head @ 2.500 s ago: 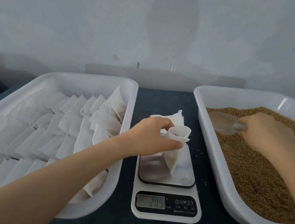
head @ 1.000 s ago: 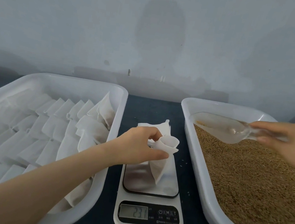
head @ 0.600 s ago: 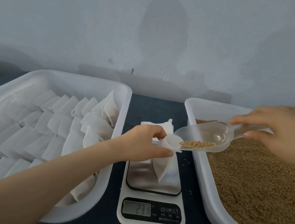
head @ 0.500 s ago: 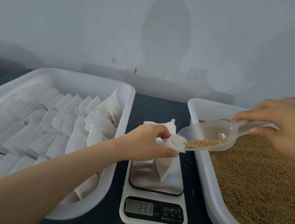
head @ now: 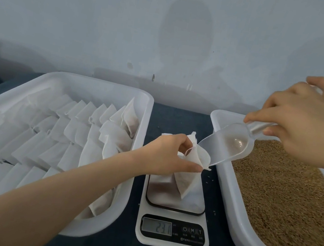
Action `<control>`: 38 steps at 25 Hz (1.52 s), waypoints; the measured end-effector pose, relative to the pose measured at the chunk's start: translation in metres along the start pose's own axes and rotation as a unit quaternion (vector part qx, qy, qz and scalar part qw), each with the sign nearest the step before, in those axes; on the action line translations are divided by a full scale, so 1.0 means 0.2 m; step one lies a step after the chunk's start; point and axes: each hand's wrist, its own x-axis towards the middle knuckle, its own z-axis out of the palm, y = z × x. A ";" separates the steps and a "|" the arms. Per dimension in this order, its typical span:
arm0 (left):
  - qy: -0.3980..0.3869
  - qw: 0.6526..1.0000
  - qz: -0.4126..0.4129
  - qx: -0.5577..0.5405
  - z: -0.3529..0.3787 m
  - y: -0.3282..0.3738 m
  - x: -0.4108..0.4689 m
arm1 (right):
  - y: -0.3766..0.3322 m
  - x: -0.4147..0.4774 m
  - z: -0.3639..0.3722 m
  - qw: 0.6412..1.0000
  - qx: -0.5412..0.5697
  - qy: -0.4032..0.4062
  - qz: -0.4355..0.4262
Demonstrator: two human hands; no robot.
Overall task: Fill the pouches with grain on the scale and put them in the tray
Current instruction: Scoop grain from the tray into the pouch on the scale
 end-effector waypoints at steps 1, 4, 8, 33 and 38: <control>-0.001 1.000 0.000 -0.011 0.00 0.00 0.00 | 0.00 0.00 0.00 1.000 0.000 0.013 -0.013; -0.011 0.999 -0.001 -0.048 -0.02 0.00 0.01 | 0.01 -0.01 0.03 0.998 0.006 0.042 -0.038; 0.002 0.995 -0.006 -0.099 -0.02 0.00 0.02 | 0.05 -0.03 0.08 0.997 0.034 0.061 -0.041; 0.125 0.979 -0.063 -0.151 -0.02 0.01 0.02 | -0.09 -0.01 0.56 0.887 0.404 -0.064 0.212; 0.125 0.982 -0.059 -0.130 -0.03 0.00 0.02 | -0.31 0.06 0.46 0.839 0.521 -0.092 0.129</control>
